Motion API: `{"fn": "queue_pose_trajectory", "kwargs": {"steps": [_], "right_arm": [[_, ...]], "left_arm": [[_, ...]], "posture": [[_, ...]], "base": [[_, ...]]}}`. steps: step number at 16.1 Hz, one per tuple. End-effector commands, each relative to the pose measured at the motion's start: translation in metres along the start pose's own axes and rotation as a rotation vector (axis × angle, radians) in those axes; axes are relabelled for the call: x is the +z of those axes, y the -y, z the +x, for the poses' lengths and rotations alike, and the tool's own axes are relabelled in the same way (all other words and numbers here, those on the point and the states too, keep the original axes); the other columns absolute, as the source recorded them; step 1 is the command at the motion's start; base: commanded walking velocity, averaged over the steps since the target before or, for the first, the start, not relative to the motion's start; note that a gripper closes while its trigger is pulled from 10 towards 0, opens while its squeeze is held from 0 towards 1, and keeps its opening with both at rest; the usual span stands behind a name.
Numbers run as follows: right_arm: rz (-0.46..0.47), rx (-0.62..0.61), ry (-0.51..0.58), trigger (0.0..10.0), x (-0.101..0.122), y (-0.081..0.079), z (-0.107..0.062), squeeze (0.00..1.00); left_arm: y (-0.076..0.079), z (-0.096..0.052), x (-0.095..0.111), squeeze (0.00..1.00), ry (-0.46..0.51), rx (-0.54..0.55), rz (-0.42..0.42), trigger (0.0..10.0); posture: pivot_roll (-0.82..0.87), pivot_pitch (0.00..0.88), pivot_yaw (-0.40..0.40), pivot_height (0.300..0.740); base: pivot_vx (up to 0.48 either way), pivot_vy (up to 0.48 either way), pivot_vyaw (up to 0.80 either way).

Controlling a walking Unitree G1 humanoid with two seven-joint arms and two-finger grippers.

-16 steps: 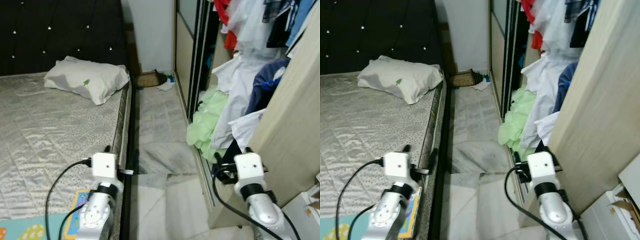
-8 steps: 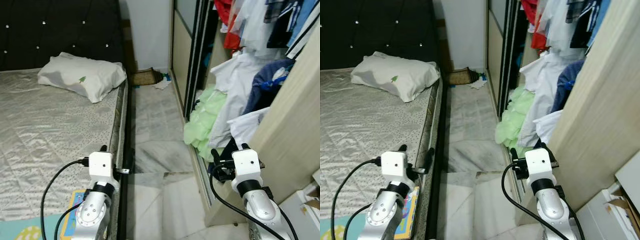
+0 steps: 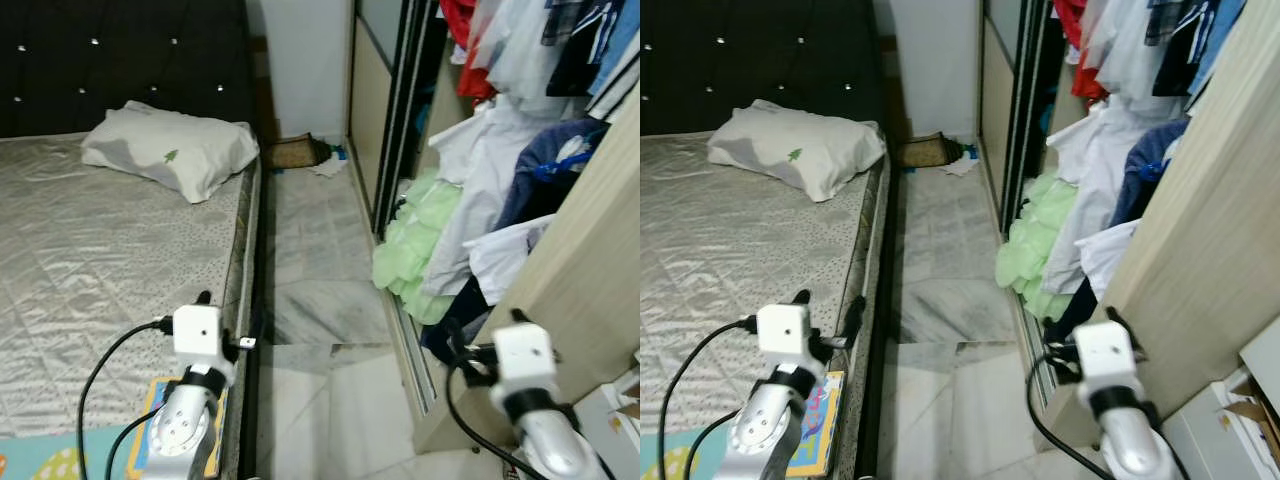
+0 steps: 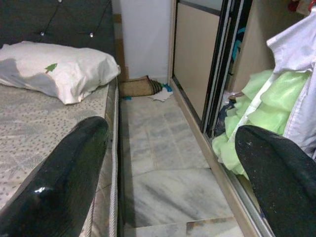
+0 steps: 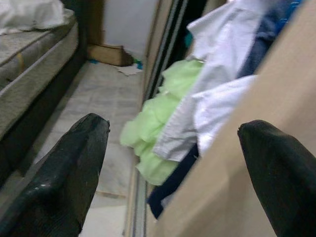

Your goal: Clean up the room

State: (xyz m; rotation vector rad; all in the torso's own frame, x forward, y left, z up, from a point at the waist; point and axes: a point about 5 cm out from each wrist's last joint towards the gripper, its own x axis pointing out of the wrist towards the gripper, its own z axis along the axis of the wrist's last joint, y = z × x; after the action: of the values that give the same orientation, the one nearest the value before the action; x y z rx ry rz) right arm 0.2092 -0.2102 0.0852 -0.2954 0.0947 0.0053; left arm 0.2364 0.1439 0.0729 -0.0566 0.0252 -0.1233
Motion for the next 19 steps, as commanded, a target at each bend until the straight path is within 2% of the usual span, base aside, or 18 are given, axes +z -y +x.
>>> {"fn": "queue_pose_trajectory", "kwargs": {"steps": [1, 5, 8, 10, 12, 19], "right_arm": [[0.006, -0.005, 0.018, 10.0, 0.006, 0.003, -0.002, 0.00], [0.031, -0.001, 0.014, 10.0, 0.010, -0.001, -0.010, 0.00], [0.038, 0.012, 0.003, 10.0, 0.010, -0.004, -0.014, 0.00], [0.046, 0.016, -0.002, 10.0, 0.010, -0.006, -0.014, 0.00], [0.006, 0.022, 0.000, 10.0, 0.011, -0.006, -0.013, 0.00], [-0.004, 0.017, 0.011, 10.0, 0.012, -0.004, -0.007, 0.00]], "left_arm": [[-0.003, -0.002, 0.004, 0.00, 0.008, -0.001, 0.002, 10.0], [-0.007, -0.005, 0.005, 0.00, 0.001, -0.011, 0.012, 10.0], [-0.004, -0.010, 0.005, 0.00, -0.013, -0.028, 0.014, 10.0], [-0.005, -0.010, 0.005, 0.00, -0.016, -0.029, 0.014, 10.0], [-0.006, -0.009, 0.004, 0.00, -0.021, -0.029, 0.015, 10.0], [-0.001, -0.002, 0.005, 0.00, -0.011, -0.038, 0.008, 10.0]], "posture": [[-0.02, 0.050, 0.027, 0.714], [-0.02, 0.068, 0.039, 0.714], [-0.01, 0.087, 0.045, 0.680], [-0.01, 0.092, 0.047, 0.680], [-0.01, 0.079, 0.046, 0.680], [-0.02, 0.060, 0.041, 0.680]], "base": [[0.000, 0.000, 0.00], [0.000, 0.000, 0.00], [0.000, 0.000, 0.00], [0.000, 0.000, 0.00], [0.000, 0.000, 0.00], [0.000, 0.000, 0.78]]}}
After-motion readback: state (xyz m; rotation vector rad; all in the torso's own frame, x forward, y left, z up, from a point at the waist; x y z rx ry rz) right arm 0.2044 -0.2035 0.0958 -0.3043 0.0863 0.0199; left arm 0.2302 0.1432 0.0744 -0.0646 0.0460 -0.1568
